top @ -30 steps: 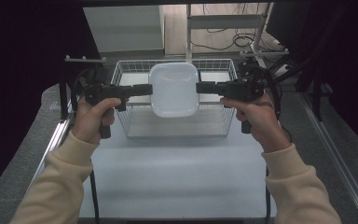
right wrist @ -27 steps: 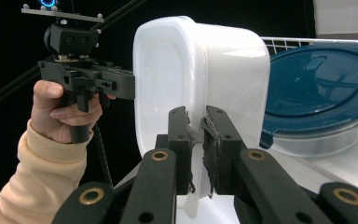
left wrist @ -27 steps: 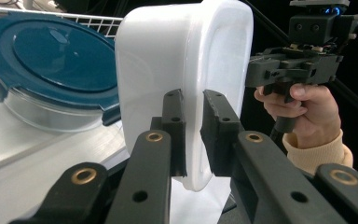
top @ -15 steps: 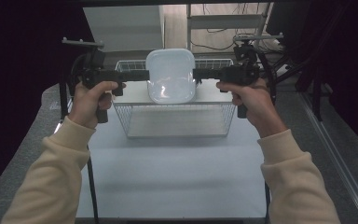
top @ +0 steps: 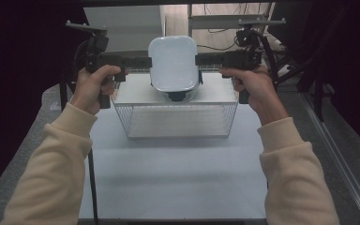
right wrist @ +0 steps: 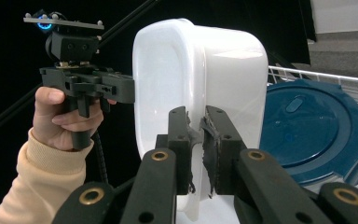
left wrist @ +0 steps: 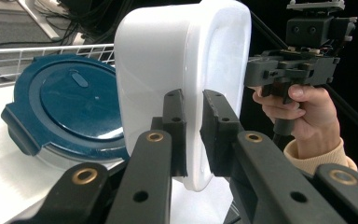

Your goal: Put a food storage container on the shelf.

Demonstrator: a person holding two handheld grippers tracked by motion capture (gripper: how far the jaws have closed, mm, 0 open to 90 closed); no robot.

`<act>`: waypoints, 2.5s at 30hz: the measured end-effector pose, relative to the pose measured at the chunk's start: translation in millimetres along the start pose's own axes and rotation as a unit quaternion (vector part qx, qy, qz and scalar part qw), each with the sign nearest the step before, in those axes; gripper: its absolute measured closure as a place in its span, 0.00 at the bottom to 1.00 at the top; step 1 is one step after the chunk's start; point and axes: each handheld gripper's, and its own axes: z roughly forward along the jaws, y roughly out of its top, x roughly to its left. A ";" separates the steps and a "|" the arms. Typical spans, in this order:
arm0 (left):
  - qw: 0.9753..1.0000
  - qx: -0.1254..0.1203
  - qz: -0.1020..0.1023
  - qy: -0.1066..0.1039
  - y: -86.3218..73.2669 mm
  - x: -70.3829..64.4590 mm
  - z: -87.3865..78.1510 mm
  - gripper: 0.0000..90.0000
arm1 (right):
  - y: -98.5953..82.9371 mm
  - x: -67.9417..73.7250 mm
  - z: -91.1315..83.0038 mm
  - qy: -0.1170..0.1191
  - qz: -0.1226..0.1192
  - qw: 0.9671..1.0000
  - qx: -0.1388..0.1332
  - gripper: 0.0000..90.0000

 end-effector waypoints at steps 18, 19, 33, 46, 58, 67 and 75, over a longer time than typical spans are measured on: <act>0.998 0.025 -0.052 0.006 18.5 33.6 23.7 0.90 | 10.7 -36.8 15.7 -0.010 0.072 0.997 0.023 0.90; 0.998 0.025 -0.054 0.006 18.5 34.6 24.2 0.89 | 10.7 -38.4 16.7 -0.010 0.073 0.997 0.025 0.90; 0.995 0.030 -0.100 0.004 23.2 56.5 35.9 0.89 | 11.1 -57.9 26.3 -0.011 0.130 0.991 0.033 0.89; 0.986 0.013 -0.165 -0.023 27.3 85.2 47.5 0.86 | 15.0 -85.8 38.2 0.001 0.203 0.979 0.019 0.85; 0.985 0.004 -0.173 -0.013 21.7 93.5 52.0 0.84 | 10.5 -94.1 44.6 -0.010 0.222 0.975 0.006 0.83; 0.989 -0.028 -0.142 0.002 22.1 85.1 48.1 0.61 | 11.3 -86.5 43.3 -0.024 0.187 0.982 -0.004 0.59; 0.997 -0.047 -0.024 0.063 8.7 41.1 19.0 0.37 | 6.6 -56.5 18.7 -0.047 0.067 0.995 -0.062 0.37</act>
